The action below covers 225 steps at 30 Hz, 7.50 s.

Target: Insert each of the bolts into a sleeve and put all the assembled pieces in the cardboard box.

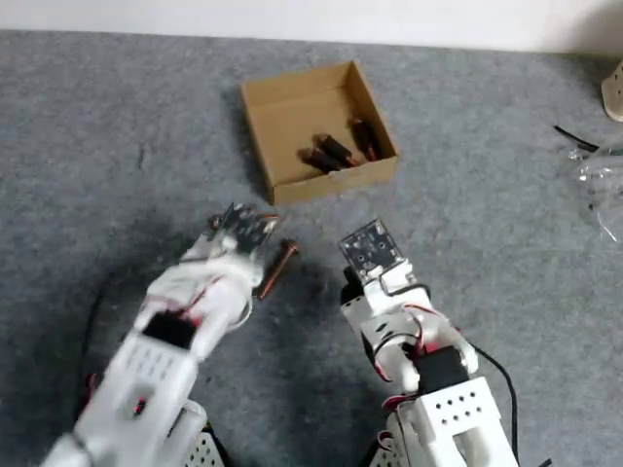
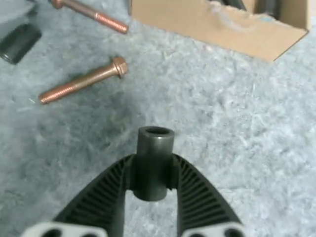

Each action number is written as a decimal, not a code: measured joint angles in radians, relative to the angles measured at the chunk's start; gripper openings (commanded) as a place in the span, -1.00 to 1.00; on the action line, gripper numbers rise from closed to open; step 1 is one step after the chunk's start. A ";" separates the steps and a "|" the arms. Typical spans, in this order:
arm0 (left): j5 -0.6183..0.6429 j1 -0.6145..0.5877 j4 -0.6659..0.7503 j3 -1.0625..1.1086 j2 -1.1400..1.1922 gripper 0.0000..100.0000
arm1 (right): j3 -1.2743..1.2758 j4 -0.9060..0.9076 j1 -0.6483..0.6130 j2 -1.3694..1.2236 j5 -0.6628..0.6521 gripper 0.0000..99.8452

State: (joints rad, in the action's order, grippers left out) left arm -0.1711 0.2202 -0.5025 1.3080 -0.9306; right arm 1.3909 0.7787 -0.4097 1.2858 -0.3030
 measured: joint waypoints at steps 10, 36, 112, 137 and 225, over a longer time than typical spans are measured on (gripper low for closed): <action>0.002 0.023 -0.204 -0.384 0.519 -0.71 | 0.071 -0.092 0.000 0.000 0.000 -0.99; -0.028 0.176 -0.391 -0.555 0.664 -0.70 | 0.072 -0.092 0.000 0.002 0.000 -0.99; -0.015 0.063 -0.539 -1.000 1.215 -0.99 | 0.072 -0.123 0.028 0.002 0.000 -0.99; -0.071 0.028 -0.290 -0.330 0.408 -0.99 | 0.072 -0.123 0.031 0.002 0.000 -0.99; 0.859 0.230 0.123 0.338 -0.873 -0.99 | 0.278 -0.123 -0.215 0.531 0.000 -0.99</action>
State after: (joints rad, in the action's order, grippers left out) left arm 0.6882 0.4503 -0.3798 1.6456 -1.8036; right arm 1.6686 0.6559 -0.6245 1.8167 -0.3030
